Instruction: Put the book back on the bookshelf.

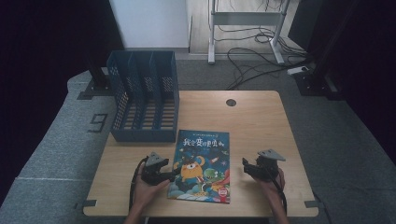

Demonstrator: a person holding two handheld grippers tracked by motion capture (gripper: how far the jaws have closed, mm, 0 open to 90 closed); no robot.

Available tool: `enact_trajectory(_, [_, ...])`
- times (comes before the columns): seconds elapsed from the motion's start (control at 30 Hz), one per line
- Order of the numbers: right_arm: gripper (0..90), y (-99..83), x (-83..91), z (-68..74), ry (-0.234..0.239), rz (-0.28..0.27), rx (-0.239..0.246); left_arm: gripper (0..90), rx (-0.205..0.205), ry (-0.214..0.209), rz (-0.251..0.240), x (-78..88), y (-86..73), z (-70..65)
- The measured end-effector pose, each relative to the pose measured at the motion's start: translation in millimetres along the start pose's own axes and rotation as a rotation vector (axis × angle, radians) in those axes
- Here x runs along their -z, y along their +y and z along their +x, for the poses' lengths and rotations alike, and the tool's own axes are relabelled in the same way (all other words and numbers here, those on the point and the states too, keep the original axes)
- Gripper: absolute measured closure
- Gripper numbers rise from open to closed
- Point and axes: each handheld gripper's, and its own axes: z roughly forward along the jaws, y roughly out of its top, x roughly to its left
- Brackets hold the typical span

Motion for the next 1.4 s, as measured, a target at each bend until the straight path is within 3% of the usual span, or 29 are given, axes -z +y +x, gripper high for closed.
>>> enact_trajectory(0.13, [21.1, -0.1, -1.1, 7.2, 0.007, 0.005, 0.019, 26.5, -0.003, 0.018, 0.02, -5.3, -0.5, -4.7])
enact_trajectory(0.4, [21.3, -0.4, -5.0, 30.8, 0.064, 0.012, 0.055, 24.8, 0.0, 0.014, 0.059, -13.2, -2.5, -8.7])
enact_trajectory(0.73, [21.3, -1.0, -8.6, 48.6, 0.121, 0.019, 0.067, 23.8, 0.008, 0.015, 0.087, -20.8, -5.1, -11.8])
enact_trajectory(1.4, [21.0, -9.6, -22.0, 81.1, 0.215, 0.077, 0.101, 20.6, 0.014, 0.038, 0.093, -23.6, -5.9, -14.3])
